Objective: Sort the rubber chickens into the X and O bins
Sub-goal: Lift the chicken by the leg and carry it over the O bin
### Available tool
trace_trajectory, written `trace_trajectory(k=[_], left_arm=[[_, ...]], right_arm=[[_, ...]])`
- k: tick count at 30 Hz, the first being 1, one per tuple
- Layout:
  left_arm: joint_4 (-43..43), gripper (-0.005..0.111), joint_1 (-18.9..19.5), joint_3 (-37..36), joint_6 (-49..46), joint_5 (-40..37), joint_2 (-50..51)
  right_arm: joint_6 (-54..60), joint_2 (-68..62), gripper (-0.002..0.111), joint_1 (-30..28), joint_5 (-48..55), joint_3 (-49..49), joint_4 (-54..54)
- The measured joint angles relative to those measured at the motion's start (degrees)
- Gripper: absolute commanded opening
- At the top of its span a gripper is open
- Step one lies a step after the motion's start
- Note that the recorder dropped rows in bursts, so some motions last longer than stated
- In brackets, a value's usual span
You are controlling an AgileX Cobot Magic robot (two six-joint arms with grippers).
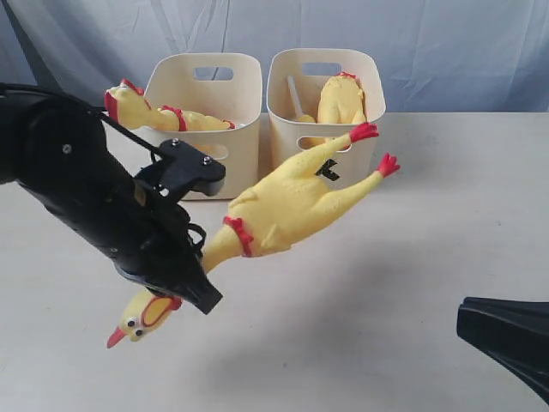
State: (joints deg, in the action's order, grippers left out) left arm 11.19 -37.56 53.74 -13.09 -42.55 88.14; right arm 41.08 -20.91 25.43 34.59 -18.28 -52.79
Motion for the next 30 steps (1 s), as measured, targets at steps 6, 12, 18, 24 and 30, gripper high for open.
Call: trace_trajectory(k=[6,12,18,24,30], left_arm=[[0.8,0.0,0.0,4.0,3.1,-7.4,-6.2],[-3.6,0.0,0.3,15.0,11.1,-14.4,-8.4],[6.3,0.0,4.6,22.5,13.5,-13.5,-7.2],[24.7,0.0,9.0,24.0,13.1,-9.4,-2.5],[39.8,0.0,12.6,24.0,13.1,-7.1,1.3]], right_arm=[[0.0,0.0,-0.001,0.0,0.0,0.0,0.0],[-0.1,0.0,-0.001,0.0,0.0,0.0,0.0],[-0.1,0.0,-0.001,0.0,0.0,0.0,0.0],[-0.1,0.0,-0.001,0.0,0.0,0.0,0.0],[-0.1,0.0,-0.001,0.0,0.0,0.0,0.0]])
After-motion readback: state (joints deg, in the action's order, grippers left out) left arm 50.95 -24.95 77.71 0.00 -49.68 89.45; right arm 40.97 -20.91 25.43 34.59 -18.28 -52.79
